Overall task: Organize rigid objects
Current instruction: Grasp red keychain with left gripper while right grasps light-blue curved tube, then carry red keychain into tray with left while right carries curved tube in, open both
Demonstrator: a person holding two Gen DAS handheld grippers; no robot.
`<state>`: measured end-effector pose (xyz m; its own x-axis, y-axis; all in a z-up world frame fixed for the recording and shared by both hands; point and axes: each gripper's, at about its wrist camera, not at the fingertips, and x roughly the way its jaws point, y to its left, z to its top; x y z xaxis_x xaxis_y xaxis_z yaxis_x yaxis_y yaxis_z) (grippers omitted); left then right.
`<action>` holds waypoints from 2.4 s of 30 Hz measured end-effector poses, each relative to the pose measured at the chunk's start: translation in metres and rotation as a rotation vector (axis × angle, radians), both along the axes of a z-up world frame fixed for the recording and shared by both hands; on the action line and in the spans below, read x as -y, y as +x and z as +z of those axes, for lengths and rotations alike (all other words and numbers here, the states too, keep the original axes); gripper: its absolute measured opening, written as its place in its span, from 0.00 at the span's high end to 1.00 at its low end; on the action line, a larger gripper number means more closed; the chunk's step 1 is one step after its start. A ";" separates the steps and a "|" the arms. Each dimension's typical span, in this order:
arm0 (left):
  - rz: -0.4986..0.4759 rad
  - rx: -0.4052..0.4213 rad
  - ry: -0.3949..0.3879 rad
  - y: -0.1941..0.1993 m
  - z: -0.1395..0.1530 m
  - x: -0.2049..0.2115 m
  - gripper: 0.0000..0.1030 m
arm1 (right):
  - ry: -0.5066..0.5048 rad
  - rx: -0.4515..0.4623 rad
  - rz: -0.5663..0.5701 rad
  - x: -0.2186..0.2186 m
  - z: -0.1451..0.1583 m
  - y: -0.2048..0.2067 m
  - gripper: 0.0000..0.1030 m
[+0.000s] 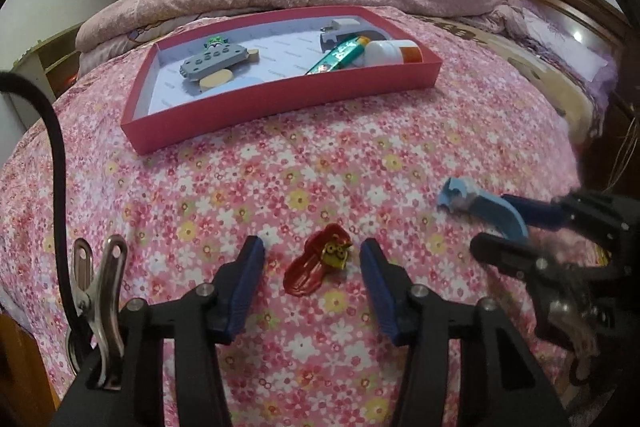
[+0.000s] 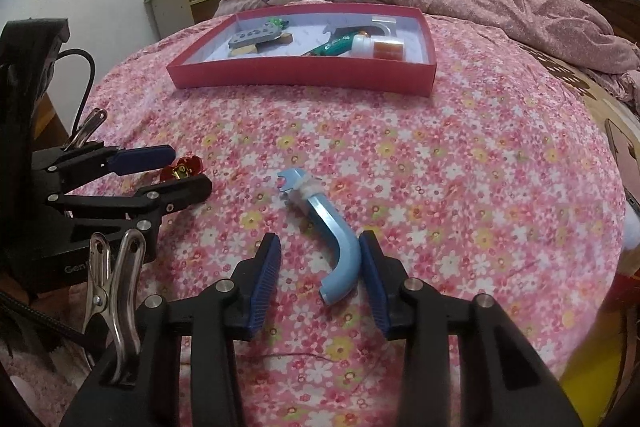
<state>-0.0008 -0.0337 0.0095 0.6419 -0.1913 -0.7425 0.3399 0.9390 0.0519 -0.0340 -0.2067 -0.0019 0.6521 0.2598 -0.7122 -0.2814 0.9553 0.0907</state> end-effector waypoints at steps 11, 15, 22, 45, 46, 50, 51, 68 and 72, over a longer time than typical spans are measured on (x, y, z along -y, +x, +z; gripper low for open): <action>-0.010 -0.020 -0.062 0.000 0.007 -0.008 0.79 | 0.051 -0.001 -0.038 0.009 0.002 0.003 0.82; -0.001 -0.020 -0.071 0.000 0.009 -0.011 0.79 | 0.071 -0.006 -0.029 0.010 0.002 0.003 0.82; 0.011 0.006 -0.077 -0.001 0.019 -0.018 0.79 | 0.092 -0.007 -0.021 0.009 0.004 0.003 0.82; 0.057 0.116 -0.123 0.074 0.079 -0.024 0.79 | 0.122 0.055 0.040 -0.009 0.048 0.067 0.82; 0.058 0.122 -0.126 0.077 0.081 -0.022 0.79 | 0.130 0.056 0.040 -0.009 0.051 0.071 0.82; 0.066 0.130 -0.133 0.098 0.088 -0.018 0.79 | 0.166 0.056 0.024 -0.009 0.062 0.096 0.82; 0.073 0.131 -0.128 0.105 0.089 -0.016 0.79 | 0.180 0.051 0.021 -0.009 0.065 0.104 0.82; 0.127 0.085 -0.110 0.187 0.072 -0.002 0.79 | 0.189 0.043 -0.066 -0.006 0.068 0.189 0.82; 0.133 0.087 -0.099 0.202 0.068 0.002 0.79 | 0.184 0.054 -0.067 -0.006 0.065 0.204 0.82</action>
